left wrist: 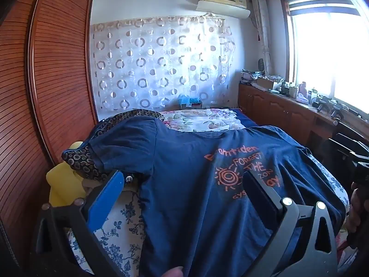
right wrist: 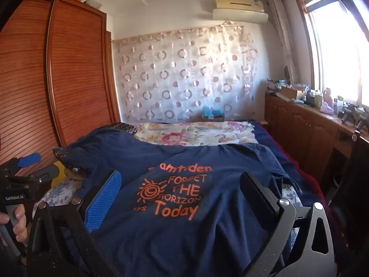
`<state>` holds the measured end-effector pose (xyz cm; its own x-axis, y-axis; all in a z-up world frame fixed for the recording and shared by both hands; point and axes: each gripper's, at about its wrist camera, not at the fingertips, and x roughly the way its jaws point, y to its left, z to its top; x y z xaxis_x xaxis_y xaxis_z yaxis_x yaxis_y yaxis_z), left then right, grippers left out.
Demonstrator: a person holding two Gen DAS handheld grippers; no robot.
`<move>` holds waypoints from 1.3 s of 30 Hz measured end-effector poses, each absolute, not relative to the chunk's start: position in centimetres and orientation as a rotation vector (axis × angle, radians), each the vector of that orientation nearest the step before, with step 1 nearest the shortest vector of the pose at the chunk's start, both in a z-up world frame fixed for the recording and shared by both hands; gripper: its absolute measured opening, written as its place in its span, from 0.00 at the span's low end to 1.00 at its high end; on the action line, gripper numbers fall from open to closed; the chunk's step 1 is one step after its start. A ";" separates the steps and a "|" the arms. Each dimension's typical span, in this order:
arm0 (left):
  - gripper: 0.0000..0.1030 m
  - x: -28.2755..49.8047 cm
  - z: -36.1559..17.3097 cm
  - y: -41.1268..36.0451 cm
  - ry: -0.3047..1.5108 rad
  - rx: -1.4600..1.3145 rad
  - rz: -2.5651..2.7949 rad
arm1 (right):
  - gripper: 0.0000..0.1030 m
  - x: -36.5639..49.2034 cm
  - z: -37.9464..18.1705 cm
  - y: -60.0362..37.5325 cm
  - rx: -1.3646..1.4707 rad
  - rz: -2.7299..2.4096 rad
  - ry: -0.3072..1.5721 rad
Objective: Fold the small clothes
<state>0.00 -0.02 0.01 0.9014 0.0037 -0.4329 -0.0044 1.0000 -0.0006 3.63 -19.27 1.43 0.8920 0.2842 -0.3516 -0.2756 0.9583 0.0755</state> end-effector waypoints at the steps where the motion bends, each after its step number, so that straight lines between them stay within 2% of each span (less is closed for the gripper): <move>1: 1.00 0.0 0.0 0.0 0.448 -0.004 0.003 | 1.00 3.6 1.4 -19.3 0.024 0.290 0.367; 39: 1.00 -0.2 0.4 0.7 0.427 -0.020 0.022 | 1.00 3.5 1.5 -18.9 0.017 0.290 0.369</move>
<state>-0.21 0.74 0.39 0.9101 0.0175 -0.4140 -0.0261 0.9995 -0.0150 3.51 -18.85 1.54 0.8921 0.2821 -0.3529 -0.2760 0.9587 0.0687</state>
